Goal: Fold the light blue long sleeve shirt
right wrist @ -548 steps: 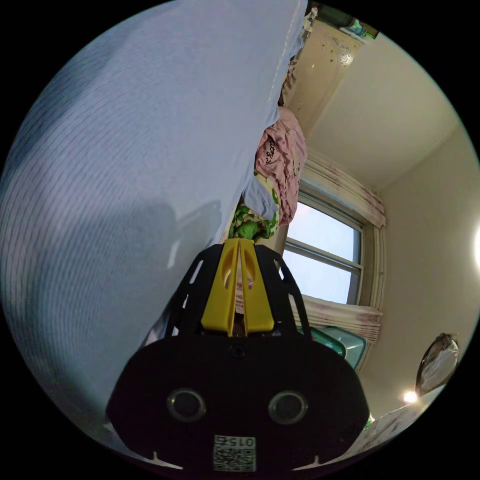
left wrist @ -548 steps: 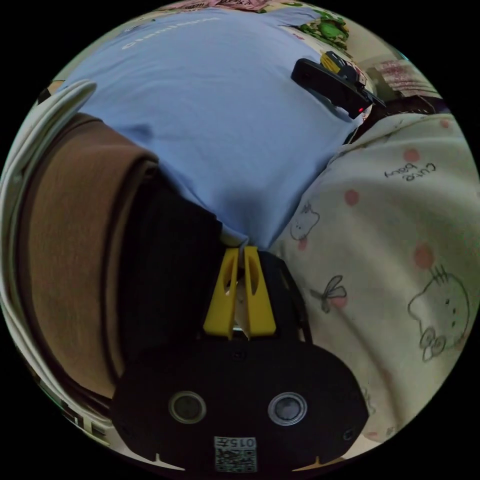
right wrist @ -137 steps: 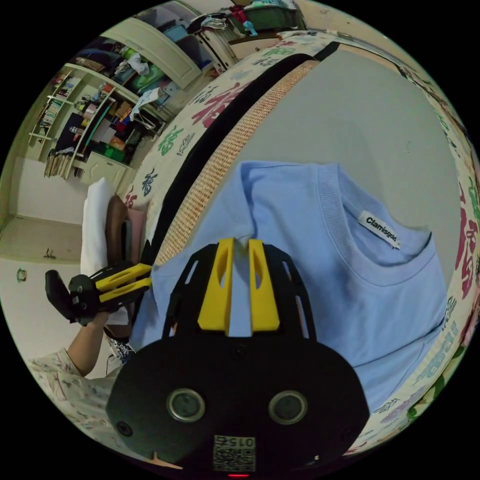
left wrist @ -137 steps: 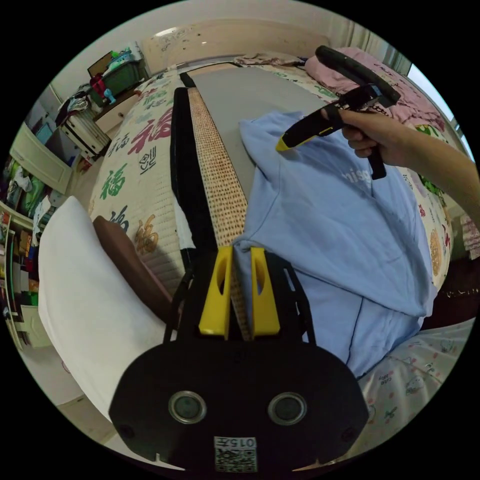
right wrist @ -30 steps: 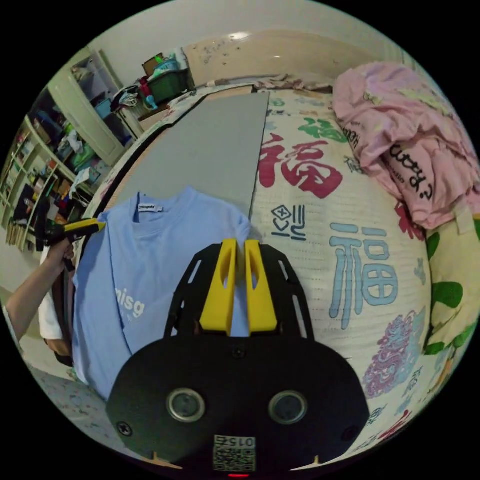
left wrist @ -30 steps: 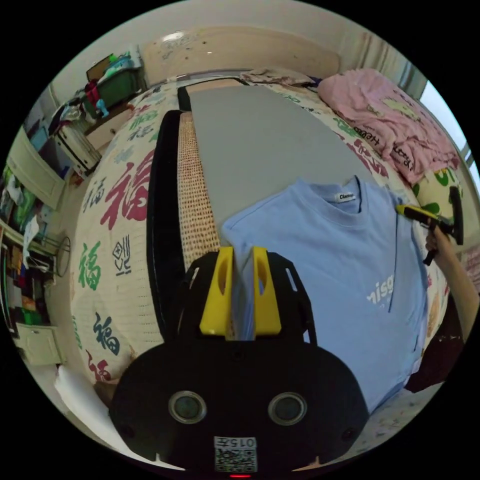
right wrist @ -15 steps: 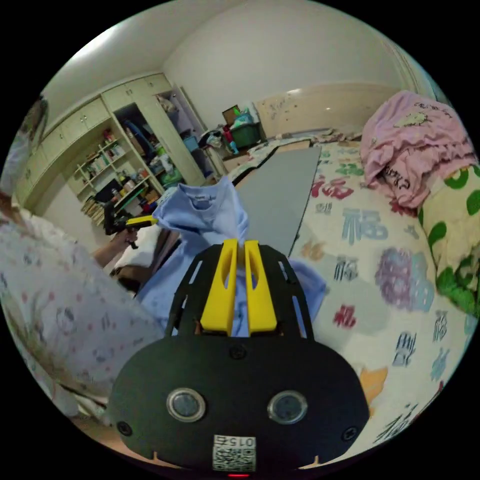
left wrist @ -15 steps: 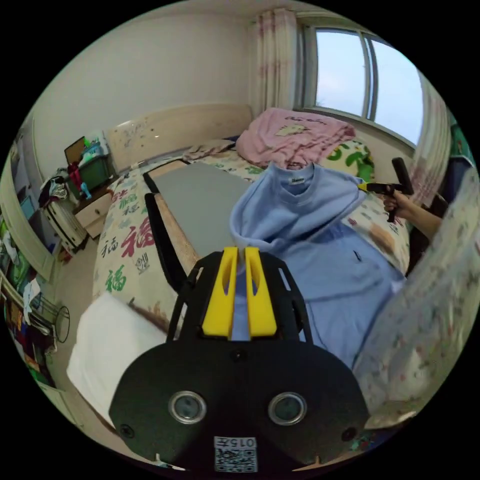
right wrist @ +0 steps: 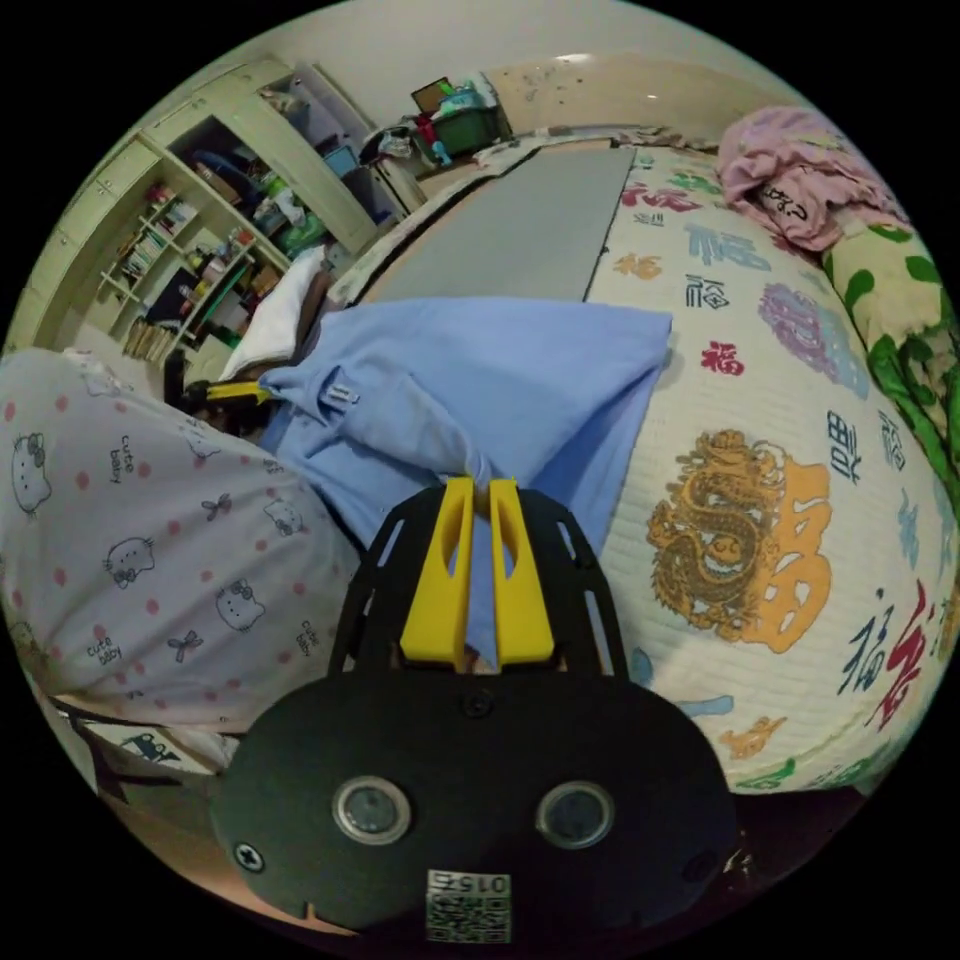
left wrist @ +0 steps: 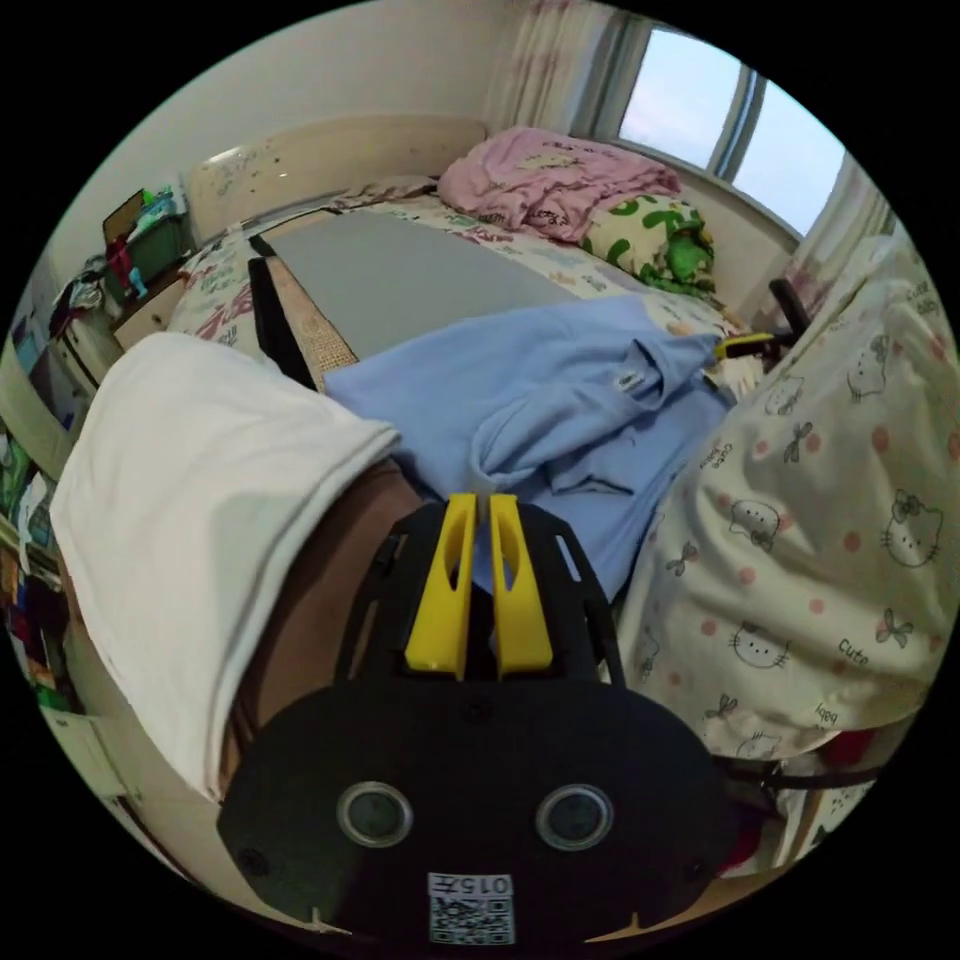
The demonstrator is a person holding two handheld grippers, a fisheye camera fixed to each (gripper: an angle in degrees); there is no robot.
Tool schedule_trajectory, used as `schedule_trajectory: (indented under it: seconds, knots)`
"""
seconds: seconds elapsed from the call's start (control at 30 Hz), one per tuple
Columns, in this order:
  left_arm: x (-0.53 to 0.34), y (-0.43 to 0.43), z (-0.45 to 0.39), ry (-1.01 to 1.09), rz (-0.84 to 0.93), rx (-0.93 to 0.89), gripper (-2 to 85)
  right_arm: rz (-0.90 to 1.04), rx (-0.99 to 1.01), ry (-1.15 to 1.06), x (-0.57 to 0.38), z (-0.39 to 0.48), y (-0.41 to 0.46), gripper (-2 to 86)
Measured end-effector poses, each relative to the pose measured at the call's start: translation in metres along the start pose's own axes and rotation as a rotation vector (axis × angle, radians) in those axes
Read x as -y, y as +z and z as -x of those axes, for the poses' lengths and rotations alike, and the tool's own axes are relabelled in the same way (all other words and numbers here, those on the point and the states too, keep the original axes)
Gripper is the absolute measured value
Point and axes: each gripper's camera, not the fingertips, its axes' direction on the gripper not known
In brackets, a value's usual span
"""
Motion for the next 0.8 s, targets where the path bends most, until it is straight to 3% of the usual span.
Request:
schedule_trajectory:
  seconds: [0.07, 0.2, 0.3, 0.43, 0.6, 0.73, 0.8]
  knots:
    - [-0.003, 0.008, -0.001, -0.013, 0.090, 0.008, 2.2, 0.053, -0.084, 0.018, -0.004, 0.008, 0.001, 4.5]
    - [-0.004, -0.031, -0.002, -0.039, -0.046, -0.024, 7.6, -0.159, -0.057, -0.006, 0.000, 0.041, -0.036, 14.8]
    - [0.020, -0.033, -0.010, 0.042, -0.103, 0.030, 11.3, -0.113, 0.018, -0.153, 0.030, 0.064, -0.018, 16.1]
    - [0.051, 0.030, -0.001, 0.096, 0.064, -0.059, 9.5, 0.149, -0.013, -0.201, 0.062, 0.070, 0.041, 13.6]
    - [0.035, 0.018, -0.008, 0.141, 0.055, -0.085, 2.3, 0.123, 0.089, -0.225, 0.044, 0.080, -0.001, 3.0]
    - [0.001, -0.014, -0.028, 0.193, 0.004, -0.045, 0.8, 0.121, 0.041, -0.235, 0.011, 0.092, -0.020, 2.0]
    - [-0.010, -0.008, -0.035, 0.215, 0.069, -0.038, 0.8, 0.195, 0.042, -0.206, -0.001, 0.086, -0.005, 2.8]
